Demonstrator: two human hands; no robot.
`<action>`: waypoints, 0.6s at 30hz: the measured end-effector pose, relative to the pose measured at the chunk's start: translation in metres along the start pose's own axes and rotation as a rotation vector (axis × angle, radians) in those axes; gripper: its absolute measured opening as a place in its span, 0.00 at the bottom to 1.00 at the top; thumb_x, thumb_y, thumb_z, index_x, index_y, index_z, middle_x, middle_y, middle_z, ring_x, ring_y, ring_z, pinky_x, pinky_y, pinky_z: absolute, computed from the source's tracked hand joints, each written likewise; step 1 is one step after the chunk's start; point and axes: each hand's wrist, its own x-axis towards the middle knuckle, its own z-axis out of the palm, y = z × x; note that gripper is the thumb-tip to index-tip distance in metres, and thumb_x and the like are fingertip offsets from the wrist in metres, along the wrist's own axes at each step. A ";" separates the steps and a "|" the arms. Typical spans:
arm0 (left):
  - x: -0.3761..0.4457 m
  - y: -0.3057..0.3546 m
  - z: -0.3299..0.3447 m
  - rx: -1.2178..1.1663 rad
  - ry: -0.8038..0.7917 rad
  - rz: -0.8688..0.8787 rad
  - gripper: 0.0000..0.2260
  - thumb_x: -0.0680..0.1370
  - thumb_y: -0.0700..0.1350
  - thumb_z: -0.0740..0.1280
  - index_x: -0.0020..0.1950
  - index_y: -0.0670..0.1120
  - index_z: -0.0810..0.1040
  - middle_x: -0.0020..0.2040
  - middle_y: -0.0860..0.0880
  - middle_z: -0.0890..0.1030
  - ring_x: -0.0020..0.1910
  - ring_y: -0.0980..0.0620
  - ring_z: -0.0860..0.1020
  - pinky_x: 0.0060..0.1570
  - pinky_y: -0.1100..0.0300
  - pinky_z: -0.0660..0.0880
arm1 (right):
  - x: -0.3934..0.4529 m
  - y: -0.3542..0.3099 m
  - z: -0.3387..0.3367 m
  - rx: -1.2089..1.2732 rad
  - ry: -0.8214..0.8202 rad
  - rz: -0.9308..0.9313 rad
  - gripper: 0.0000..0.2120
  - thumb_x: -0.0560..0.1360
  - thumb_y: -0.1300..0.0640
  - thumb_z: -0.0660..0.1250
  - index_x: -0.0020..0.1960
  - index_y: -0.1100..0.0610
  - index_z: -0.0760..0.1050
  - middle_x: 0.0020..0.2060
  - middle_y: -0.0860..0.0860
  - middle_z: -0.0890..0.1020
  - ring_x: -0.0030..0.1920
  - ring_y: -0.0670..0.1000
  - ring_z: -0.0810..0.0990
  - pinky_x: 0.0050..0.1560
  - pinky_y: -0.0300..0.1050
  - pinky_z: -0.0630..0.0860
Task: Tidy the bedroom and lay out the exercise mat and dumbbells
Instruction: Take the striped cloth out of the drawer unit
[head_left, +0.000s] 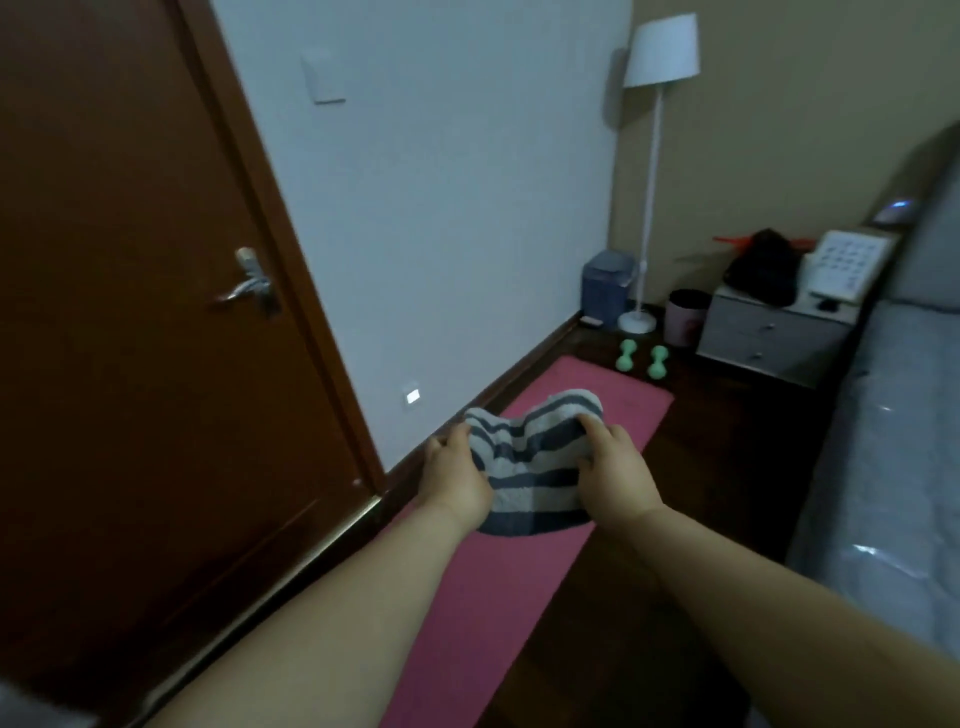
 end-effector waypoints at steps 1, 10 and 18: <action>0.024 0.013 0.009 0.002 -0.031 0.037 0.25 0.77 0.39 0.64 0.72 0.53 0.62 0.69 0.45 0.63 0.65 0.42 0.69 0.62 0.51 0.71 | 0.017 0.008 -0.006 -0.011 0.047 0.037 0.28 0.79 0.63 0.56 0.76 0.51 0.55 0.69 0.53 0.65 0.64 0.55 0.71 0.61 0.47 0.72; 0.181 0.158 0.174 0.065 -0.350 0.331 0.26 0.77 0.38 0.63 0.73 0.51 0.61 0.69 0.45 0.63 0.65 0.43 0.69 0.61 0.52 0.70 | 0.148 0.154 -0.079 0.015 0.254 0.371 0.27 0.79 0.61 0.57 0.76 0.53 0.55 0.69 0.55 0.64 0.64 0.55 0.71 0.60 0.47 0.72; 0.318 0.279 0.297 0.079 -0.450 0.364 0.27 0.77 0.39 0.63 0.74 0.52 0.60 0.71 0.46 0.62 0.67 0.42 0.68 0.61 0.51 0.70 | 0.307 0.280 -0.148 0.019 0.272 0.424 0.26 0.79 0.59 0.57 0.75 0.51 0.56 0.67 0.54 0.66 0.61 0.54 0.72 0.56 0.44 0.72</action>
